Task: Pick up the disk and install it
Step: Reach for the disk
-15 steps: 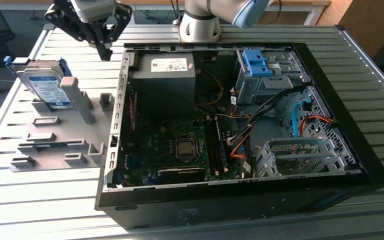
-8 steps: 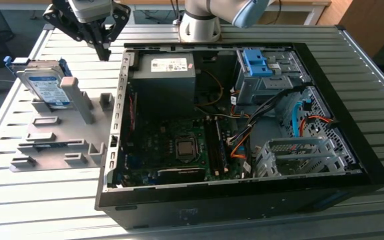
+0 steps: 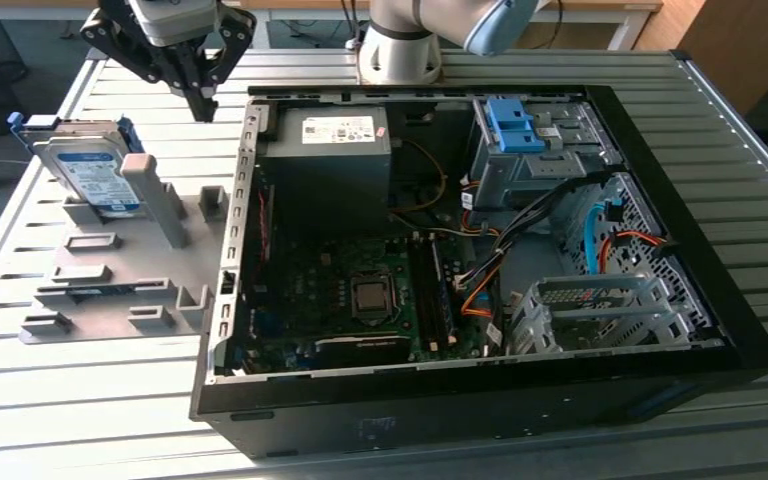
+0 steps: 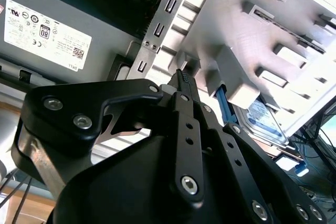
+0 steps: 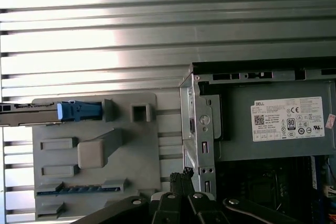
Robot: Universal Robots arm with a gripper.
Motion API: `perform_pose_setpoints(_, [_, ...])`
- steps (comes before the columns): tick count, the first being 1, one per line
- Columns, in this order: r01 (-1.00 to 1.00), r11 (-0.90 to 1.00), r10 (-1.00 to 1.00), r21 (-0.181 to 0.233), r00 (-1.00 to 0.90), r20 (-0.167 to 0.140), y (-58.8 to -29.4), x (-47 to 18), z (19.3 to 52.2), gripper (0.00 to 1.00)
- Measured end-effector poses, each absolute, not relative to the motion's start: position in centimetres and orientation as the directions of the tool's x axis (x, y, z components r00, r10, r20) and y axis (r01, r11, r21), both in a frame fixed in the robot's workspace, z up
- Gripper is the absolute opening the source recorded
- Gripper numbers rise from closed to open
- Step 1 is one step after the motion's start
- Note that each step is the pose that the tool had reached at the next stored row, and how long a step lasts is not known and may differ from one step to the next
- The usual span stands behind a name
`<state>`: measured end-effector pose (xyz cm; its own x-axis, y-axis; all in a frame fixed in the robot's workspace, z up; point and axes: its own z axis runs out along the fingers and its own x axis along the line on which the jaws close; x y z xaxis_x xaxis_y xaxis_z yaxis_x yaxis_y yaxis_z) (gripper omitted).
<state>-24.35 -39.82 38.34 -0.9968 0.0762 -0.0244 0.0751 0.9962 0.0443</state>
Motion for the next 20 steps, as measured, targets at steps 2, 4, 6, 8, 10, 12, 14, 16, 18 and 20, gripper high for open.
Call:
perform_pose_setpoints(2, [0.075,0.996,0.076,0.044,-0.997,-0.024,-39.8,-24.5,38.3,0.11])
perform_pose_setpoints(4, [0.075,0.996,0.076,0.044,-0.997,-0.024,-39.8,-24.6,38.3,0.11])
perform_pose_setpoints(6, [0.075,0.996,0.076,0.044,-0.997,-0.024,-39.8,-24.7,38.3,0.11])
perform_pose_setpoints(8, [0.075,0.996,0.076,0.044,-0.997,-0.024,-39.8,-24.8,38.3,0.11])
perform_pose_setpoints(10, [0.075,0.996,0.076,0.044,-0.997,-0.024,-39.8,-24.9,38.3,0.11])
perform_pose_setpoints(12, [0.075,0.996,0.076,0.044,-0.997,-0.024,-39.8,-25.0,38.3,0.11])
perform_pose_setpoints(14, [0.075,0.996,0.076,0.044,-0.997,-0.024,-39.8,-25.1,38.3,0.11])
perform_pose_setpoints(16, [0.075,0.996,0.076,0.044,-0.997,-0.024,-39.8,-25.3,38.3,0.11])
perform_pose_setpoints(18, [0.075,0.996,0.076,0.044,-0.997,-0.025,-39.8,-25.4,38.3,0.11])
perform_pose_setpoints(20, [0.075,0.996,0.076,0.044,-0.997,-0.024,-39.8,-25.5,38.3,0.11])
